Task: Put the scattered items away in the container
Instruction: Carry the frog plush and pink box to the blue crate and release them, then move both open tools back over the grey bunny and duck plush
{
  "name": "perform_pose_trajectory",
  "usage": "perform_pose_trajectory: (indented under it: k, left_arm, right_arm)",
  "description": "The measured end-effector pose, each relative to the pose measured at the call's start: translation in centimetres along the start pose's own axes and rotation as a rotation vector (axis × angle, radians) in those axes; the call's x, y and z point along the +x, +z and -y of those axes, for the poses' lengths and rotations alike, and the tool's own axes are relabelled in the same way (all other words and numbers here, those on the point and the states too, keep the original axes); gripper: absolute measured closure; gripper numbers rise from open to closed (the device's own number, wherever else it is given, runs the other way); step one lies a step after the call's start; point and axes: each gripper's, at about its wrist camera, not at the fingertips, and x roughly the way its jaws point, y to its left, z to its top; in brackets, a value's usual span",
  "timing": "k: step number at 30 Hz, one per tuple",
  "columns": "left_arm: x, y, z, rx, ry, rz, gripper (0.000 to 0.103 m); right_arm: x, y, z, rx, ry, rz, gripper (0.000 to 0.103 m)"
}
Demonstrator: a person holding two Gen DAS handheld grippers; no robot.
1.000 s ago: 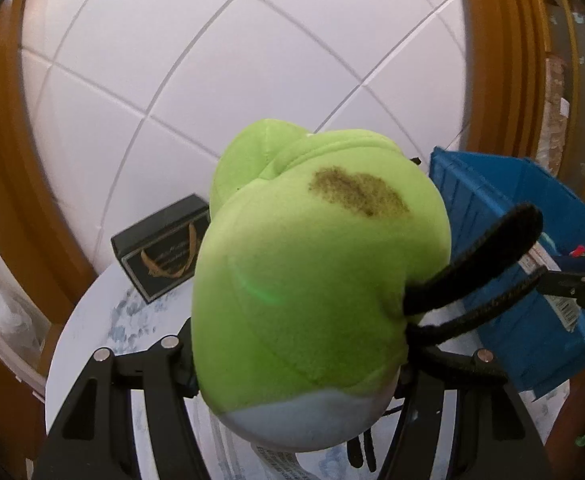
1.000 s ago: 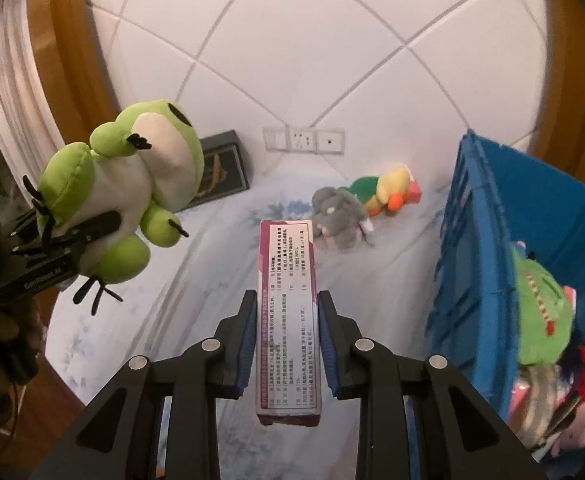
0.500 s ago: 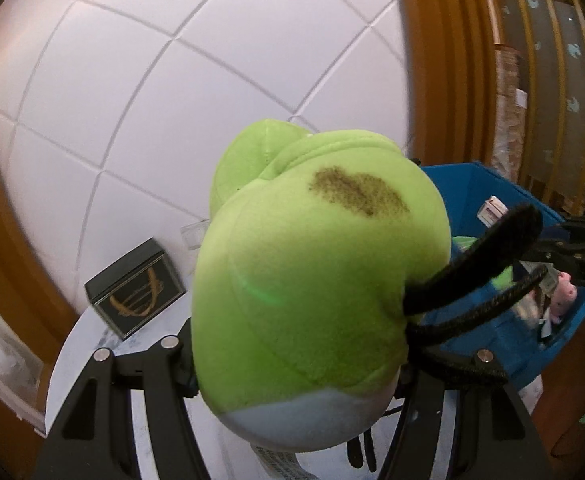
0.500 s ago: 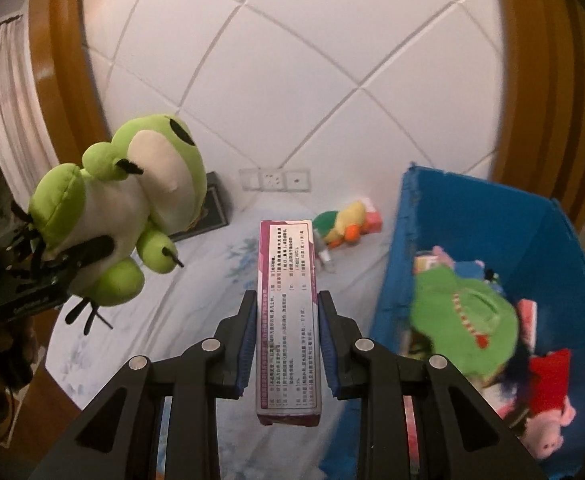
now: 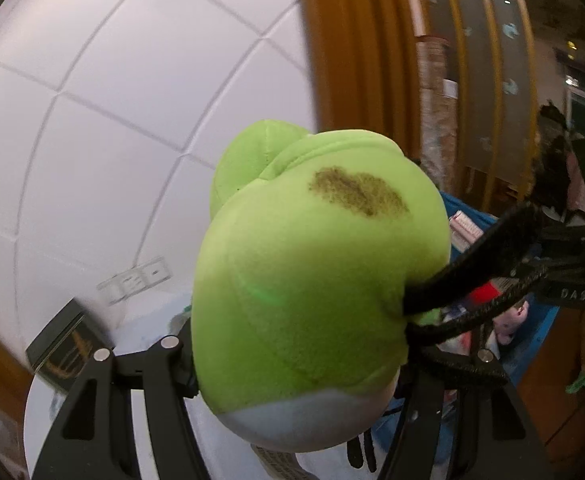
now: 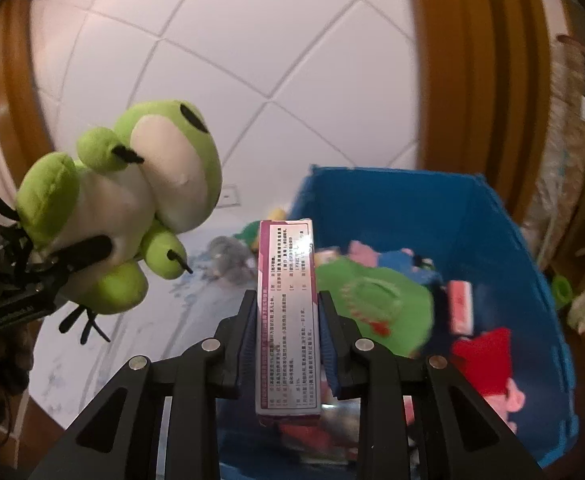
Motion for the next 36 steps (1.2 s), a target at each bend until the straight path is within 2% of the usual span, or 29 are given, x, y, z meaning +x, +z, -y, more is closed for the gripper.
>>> perform_pose_trajectory:
  k: [8,15,16,18,20,21,22,25,30,36]
  left_arm:
    - [4.3,4.7,4.8,0.084,-0.086,0.000,0.040]
    - [8.1,9.1,8.1,0.133,-0.139,-0.013,0.038]
    - [8.5,9.7,8.5,0.137,-0.153,-0.015,0.036]
    - [9.4,10.7,9.0,0.136,-0.185,-0.034,0.015]
    - [10.5,11.4,9.5,0.147,-0.166,-0.060,0.007]
    - [10.8,11.5,9.5,0.152,-0.140,-0.062,0.007]
    - [11.0,11.5,9.2,0.152,-0.117,-0.059,0.007]
    - [11.1,11.2,7.8,0.125,-0.103,-0.067,0.007]
    - [9.9,8.7,3.7,0.092,-0.050,-0.070,0.007]
    - [8.0,3.5,-2.0,0.017,0.013,-0.117,0.007]
  right_arm:
    - [-0.5,-0.9,6.6,0.091,-0.082,-0.011,0.075]
    - [-0.2,-1.4,10.8,0.157,-0.140,-0.017,0.075]
    - [-0.2,-1.4,11.3,0.161,-0.148,-0.018,0.075]
    - [0.0,-1.5,11.5,0.163,-0.160,-0.030,0.073]
    - [0.8,-1.5,11.7,0.146,-0.187,-0.066,0.047]
    - [1.2,-1.6,11.7,0.137,-0.200,-0.080,0.010]
    - [1.1,-1.8,11.7,0.133,-0.204,-0.069,0.002]
    - [1.4,-2.6,11.8,0.145,-0.198,-0.077,0.000]
    - [2.1,-3.2,11.6,0.161,-0.189,-0.089,0.000]
    - [3.0,-2.6,7.7,0.124,-0.146,-0.088,0.000]
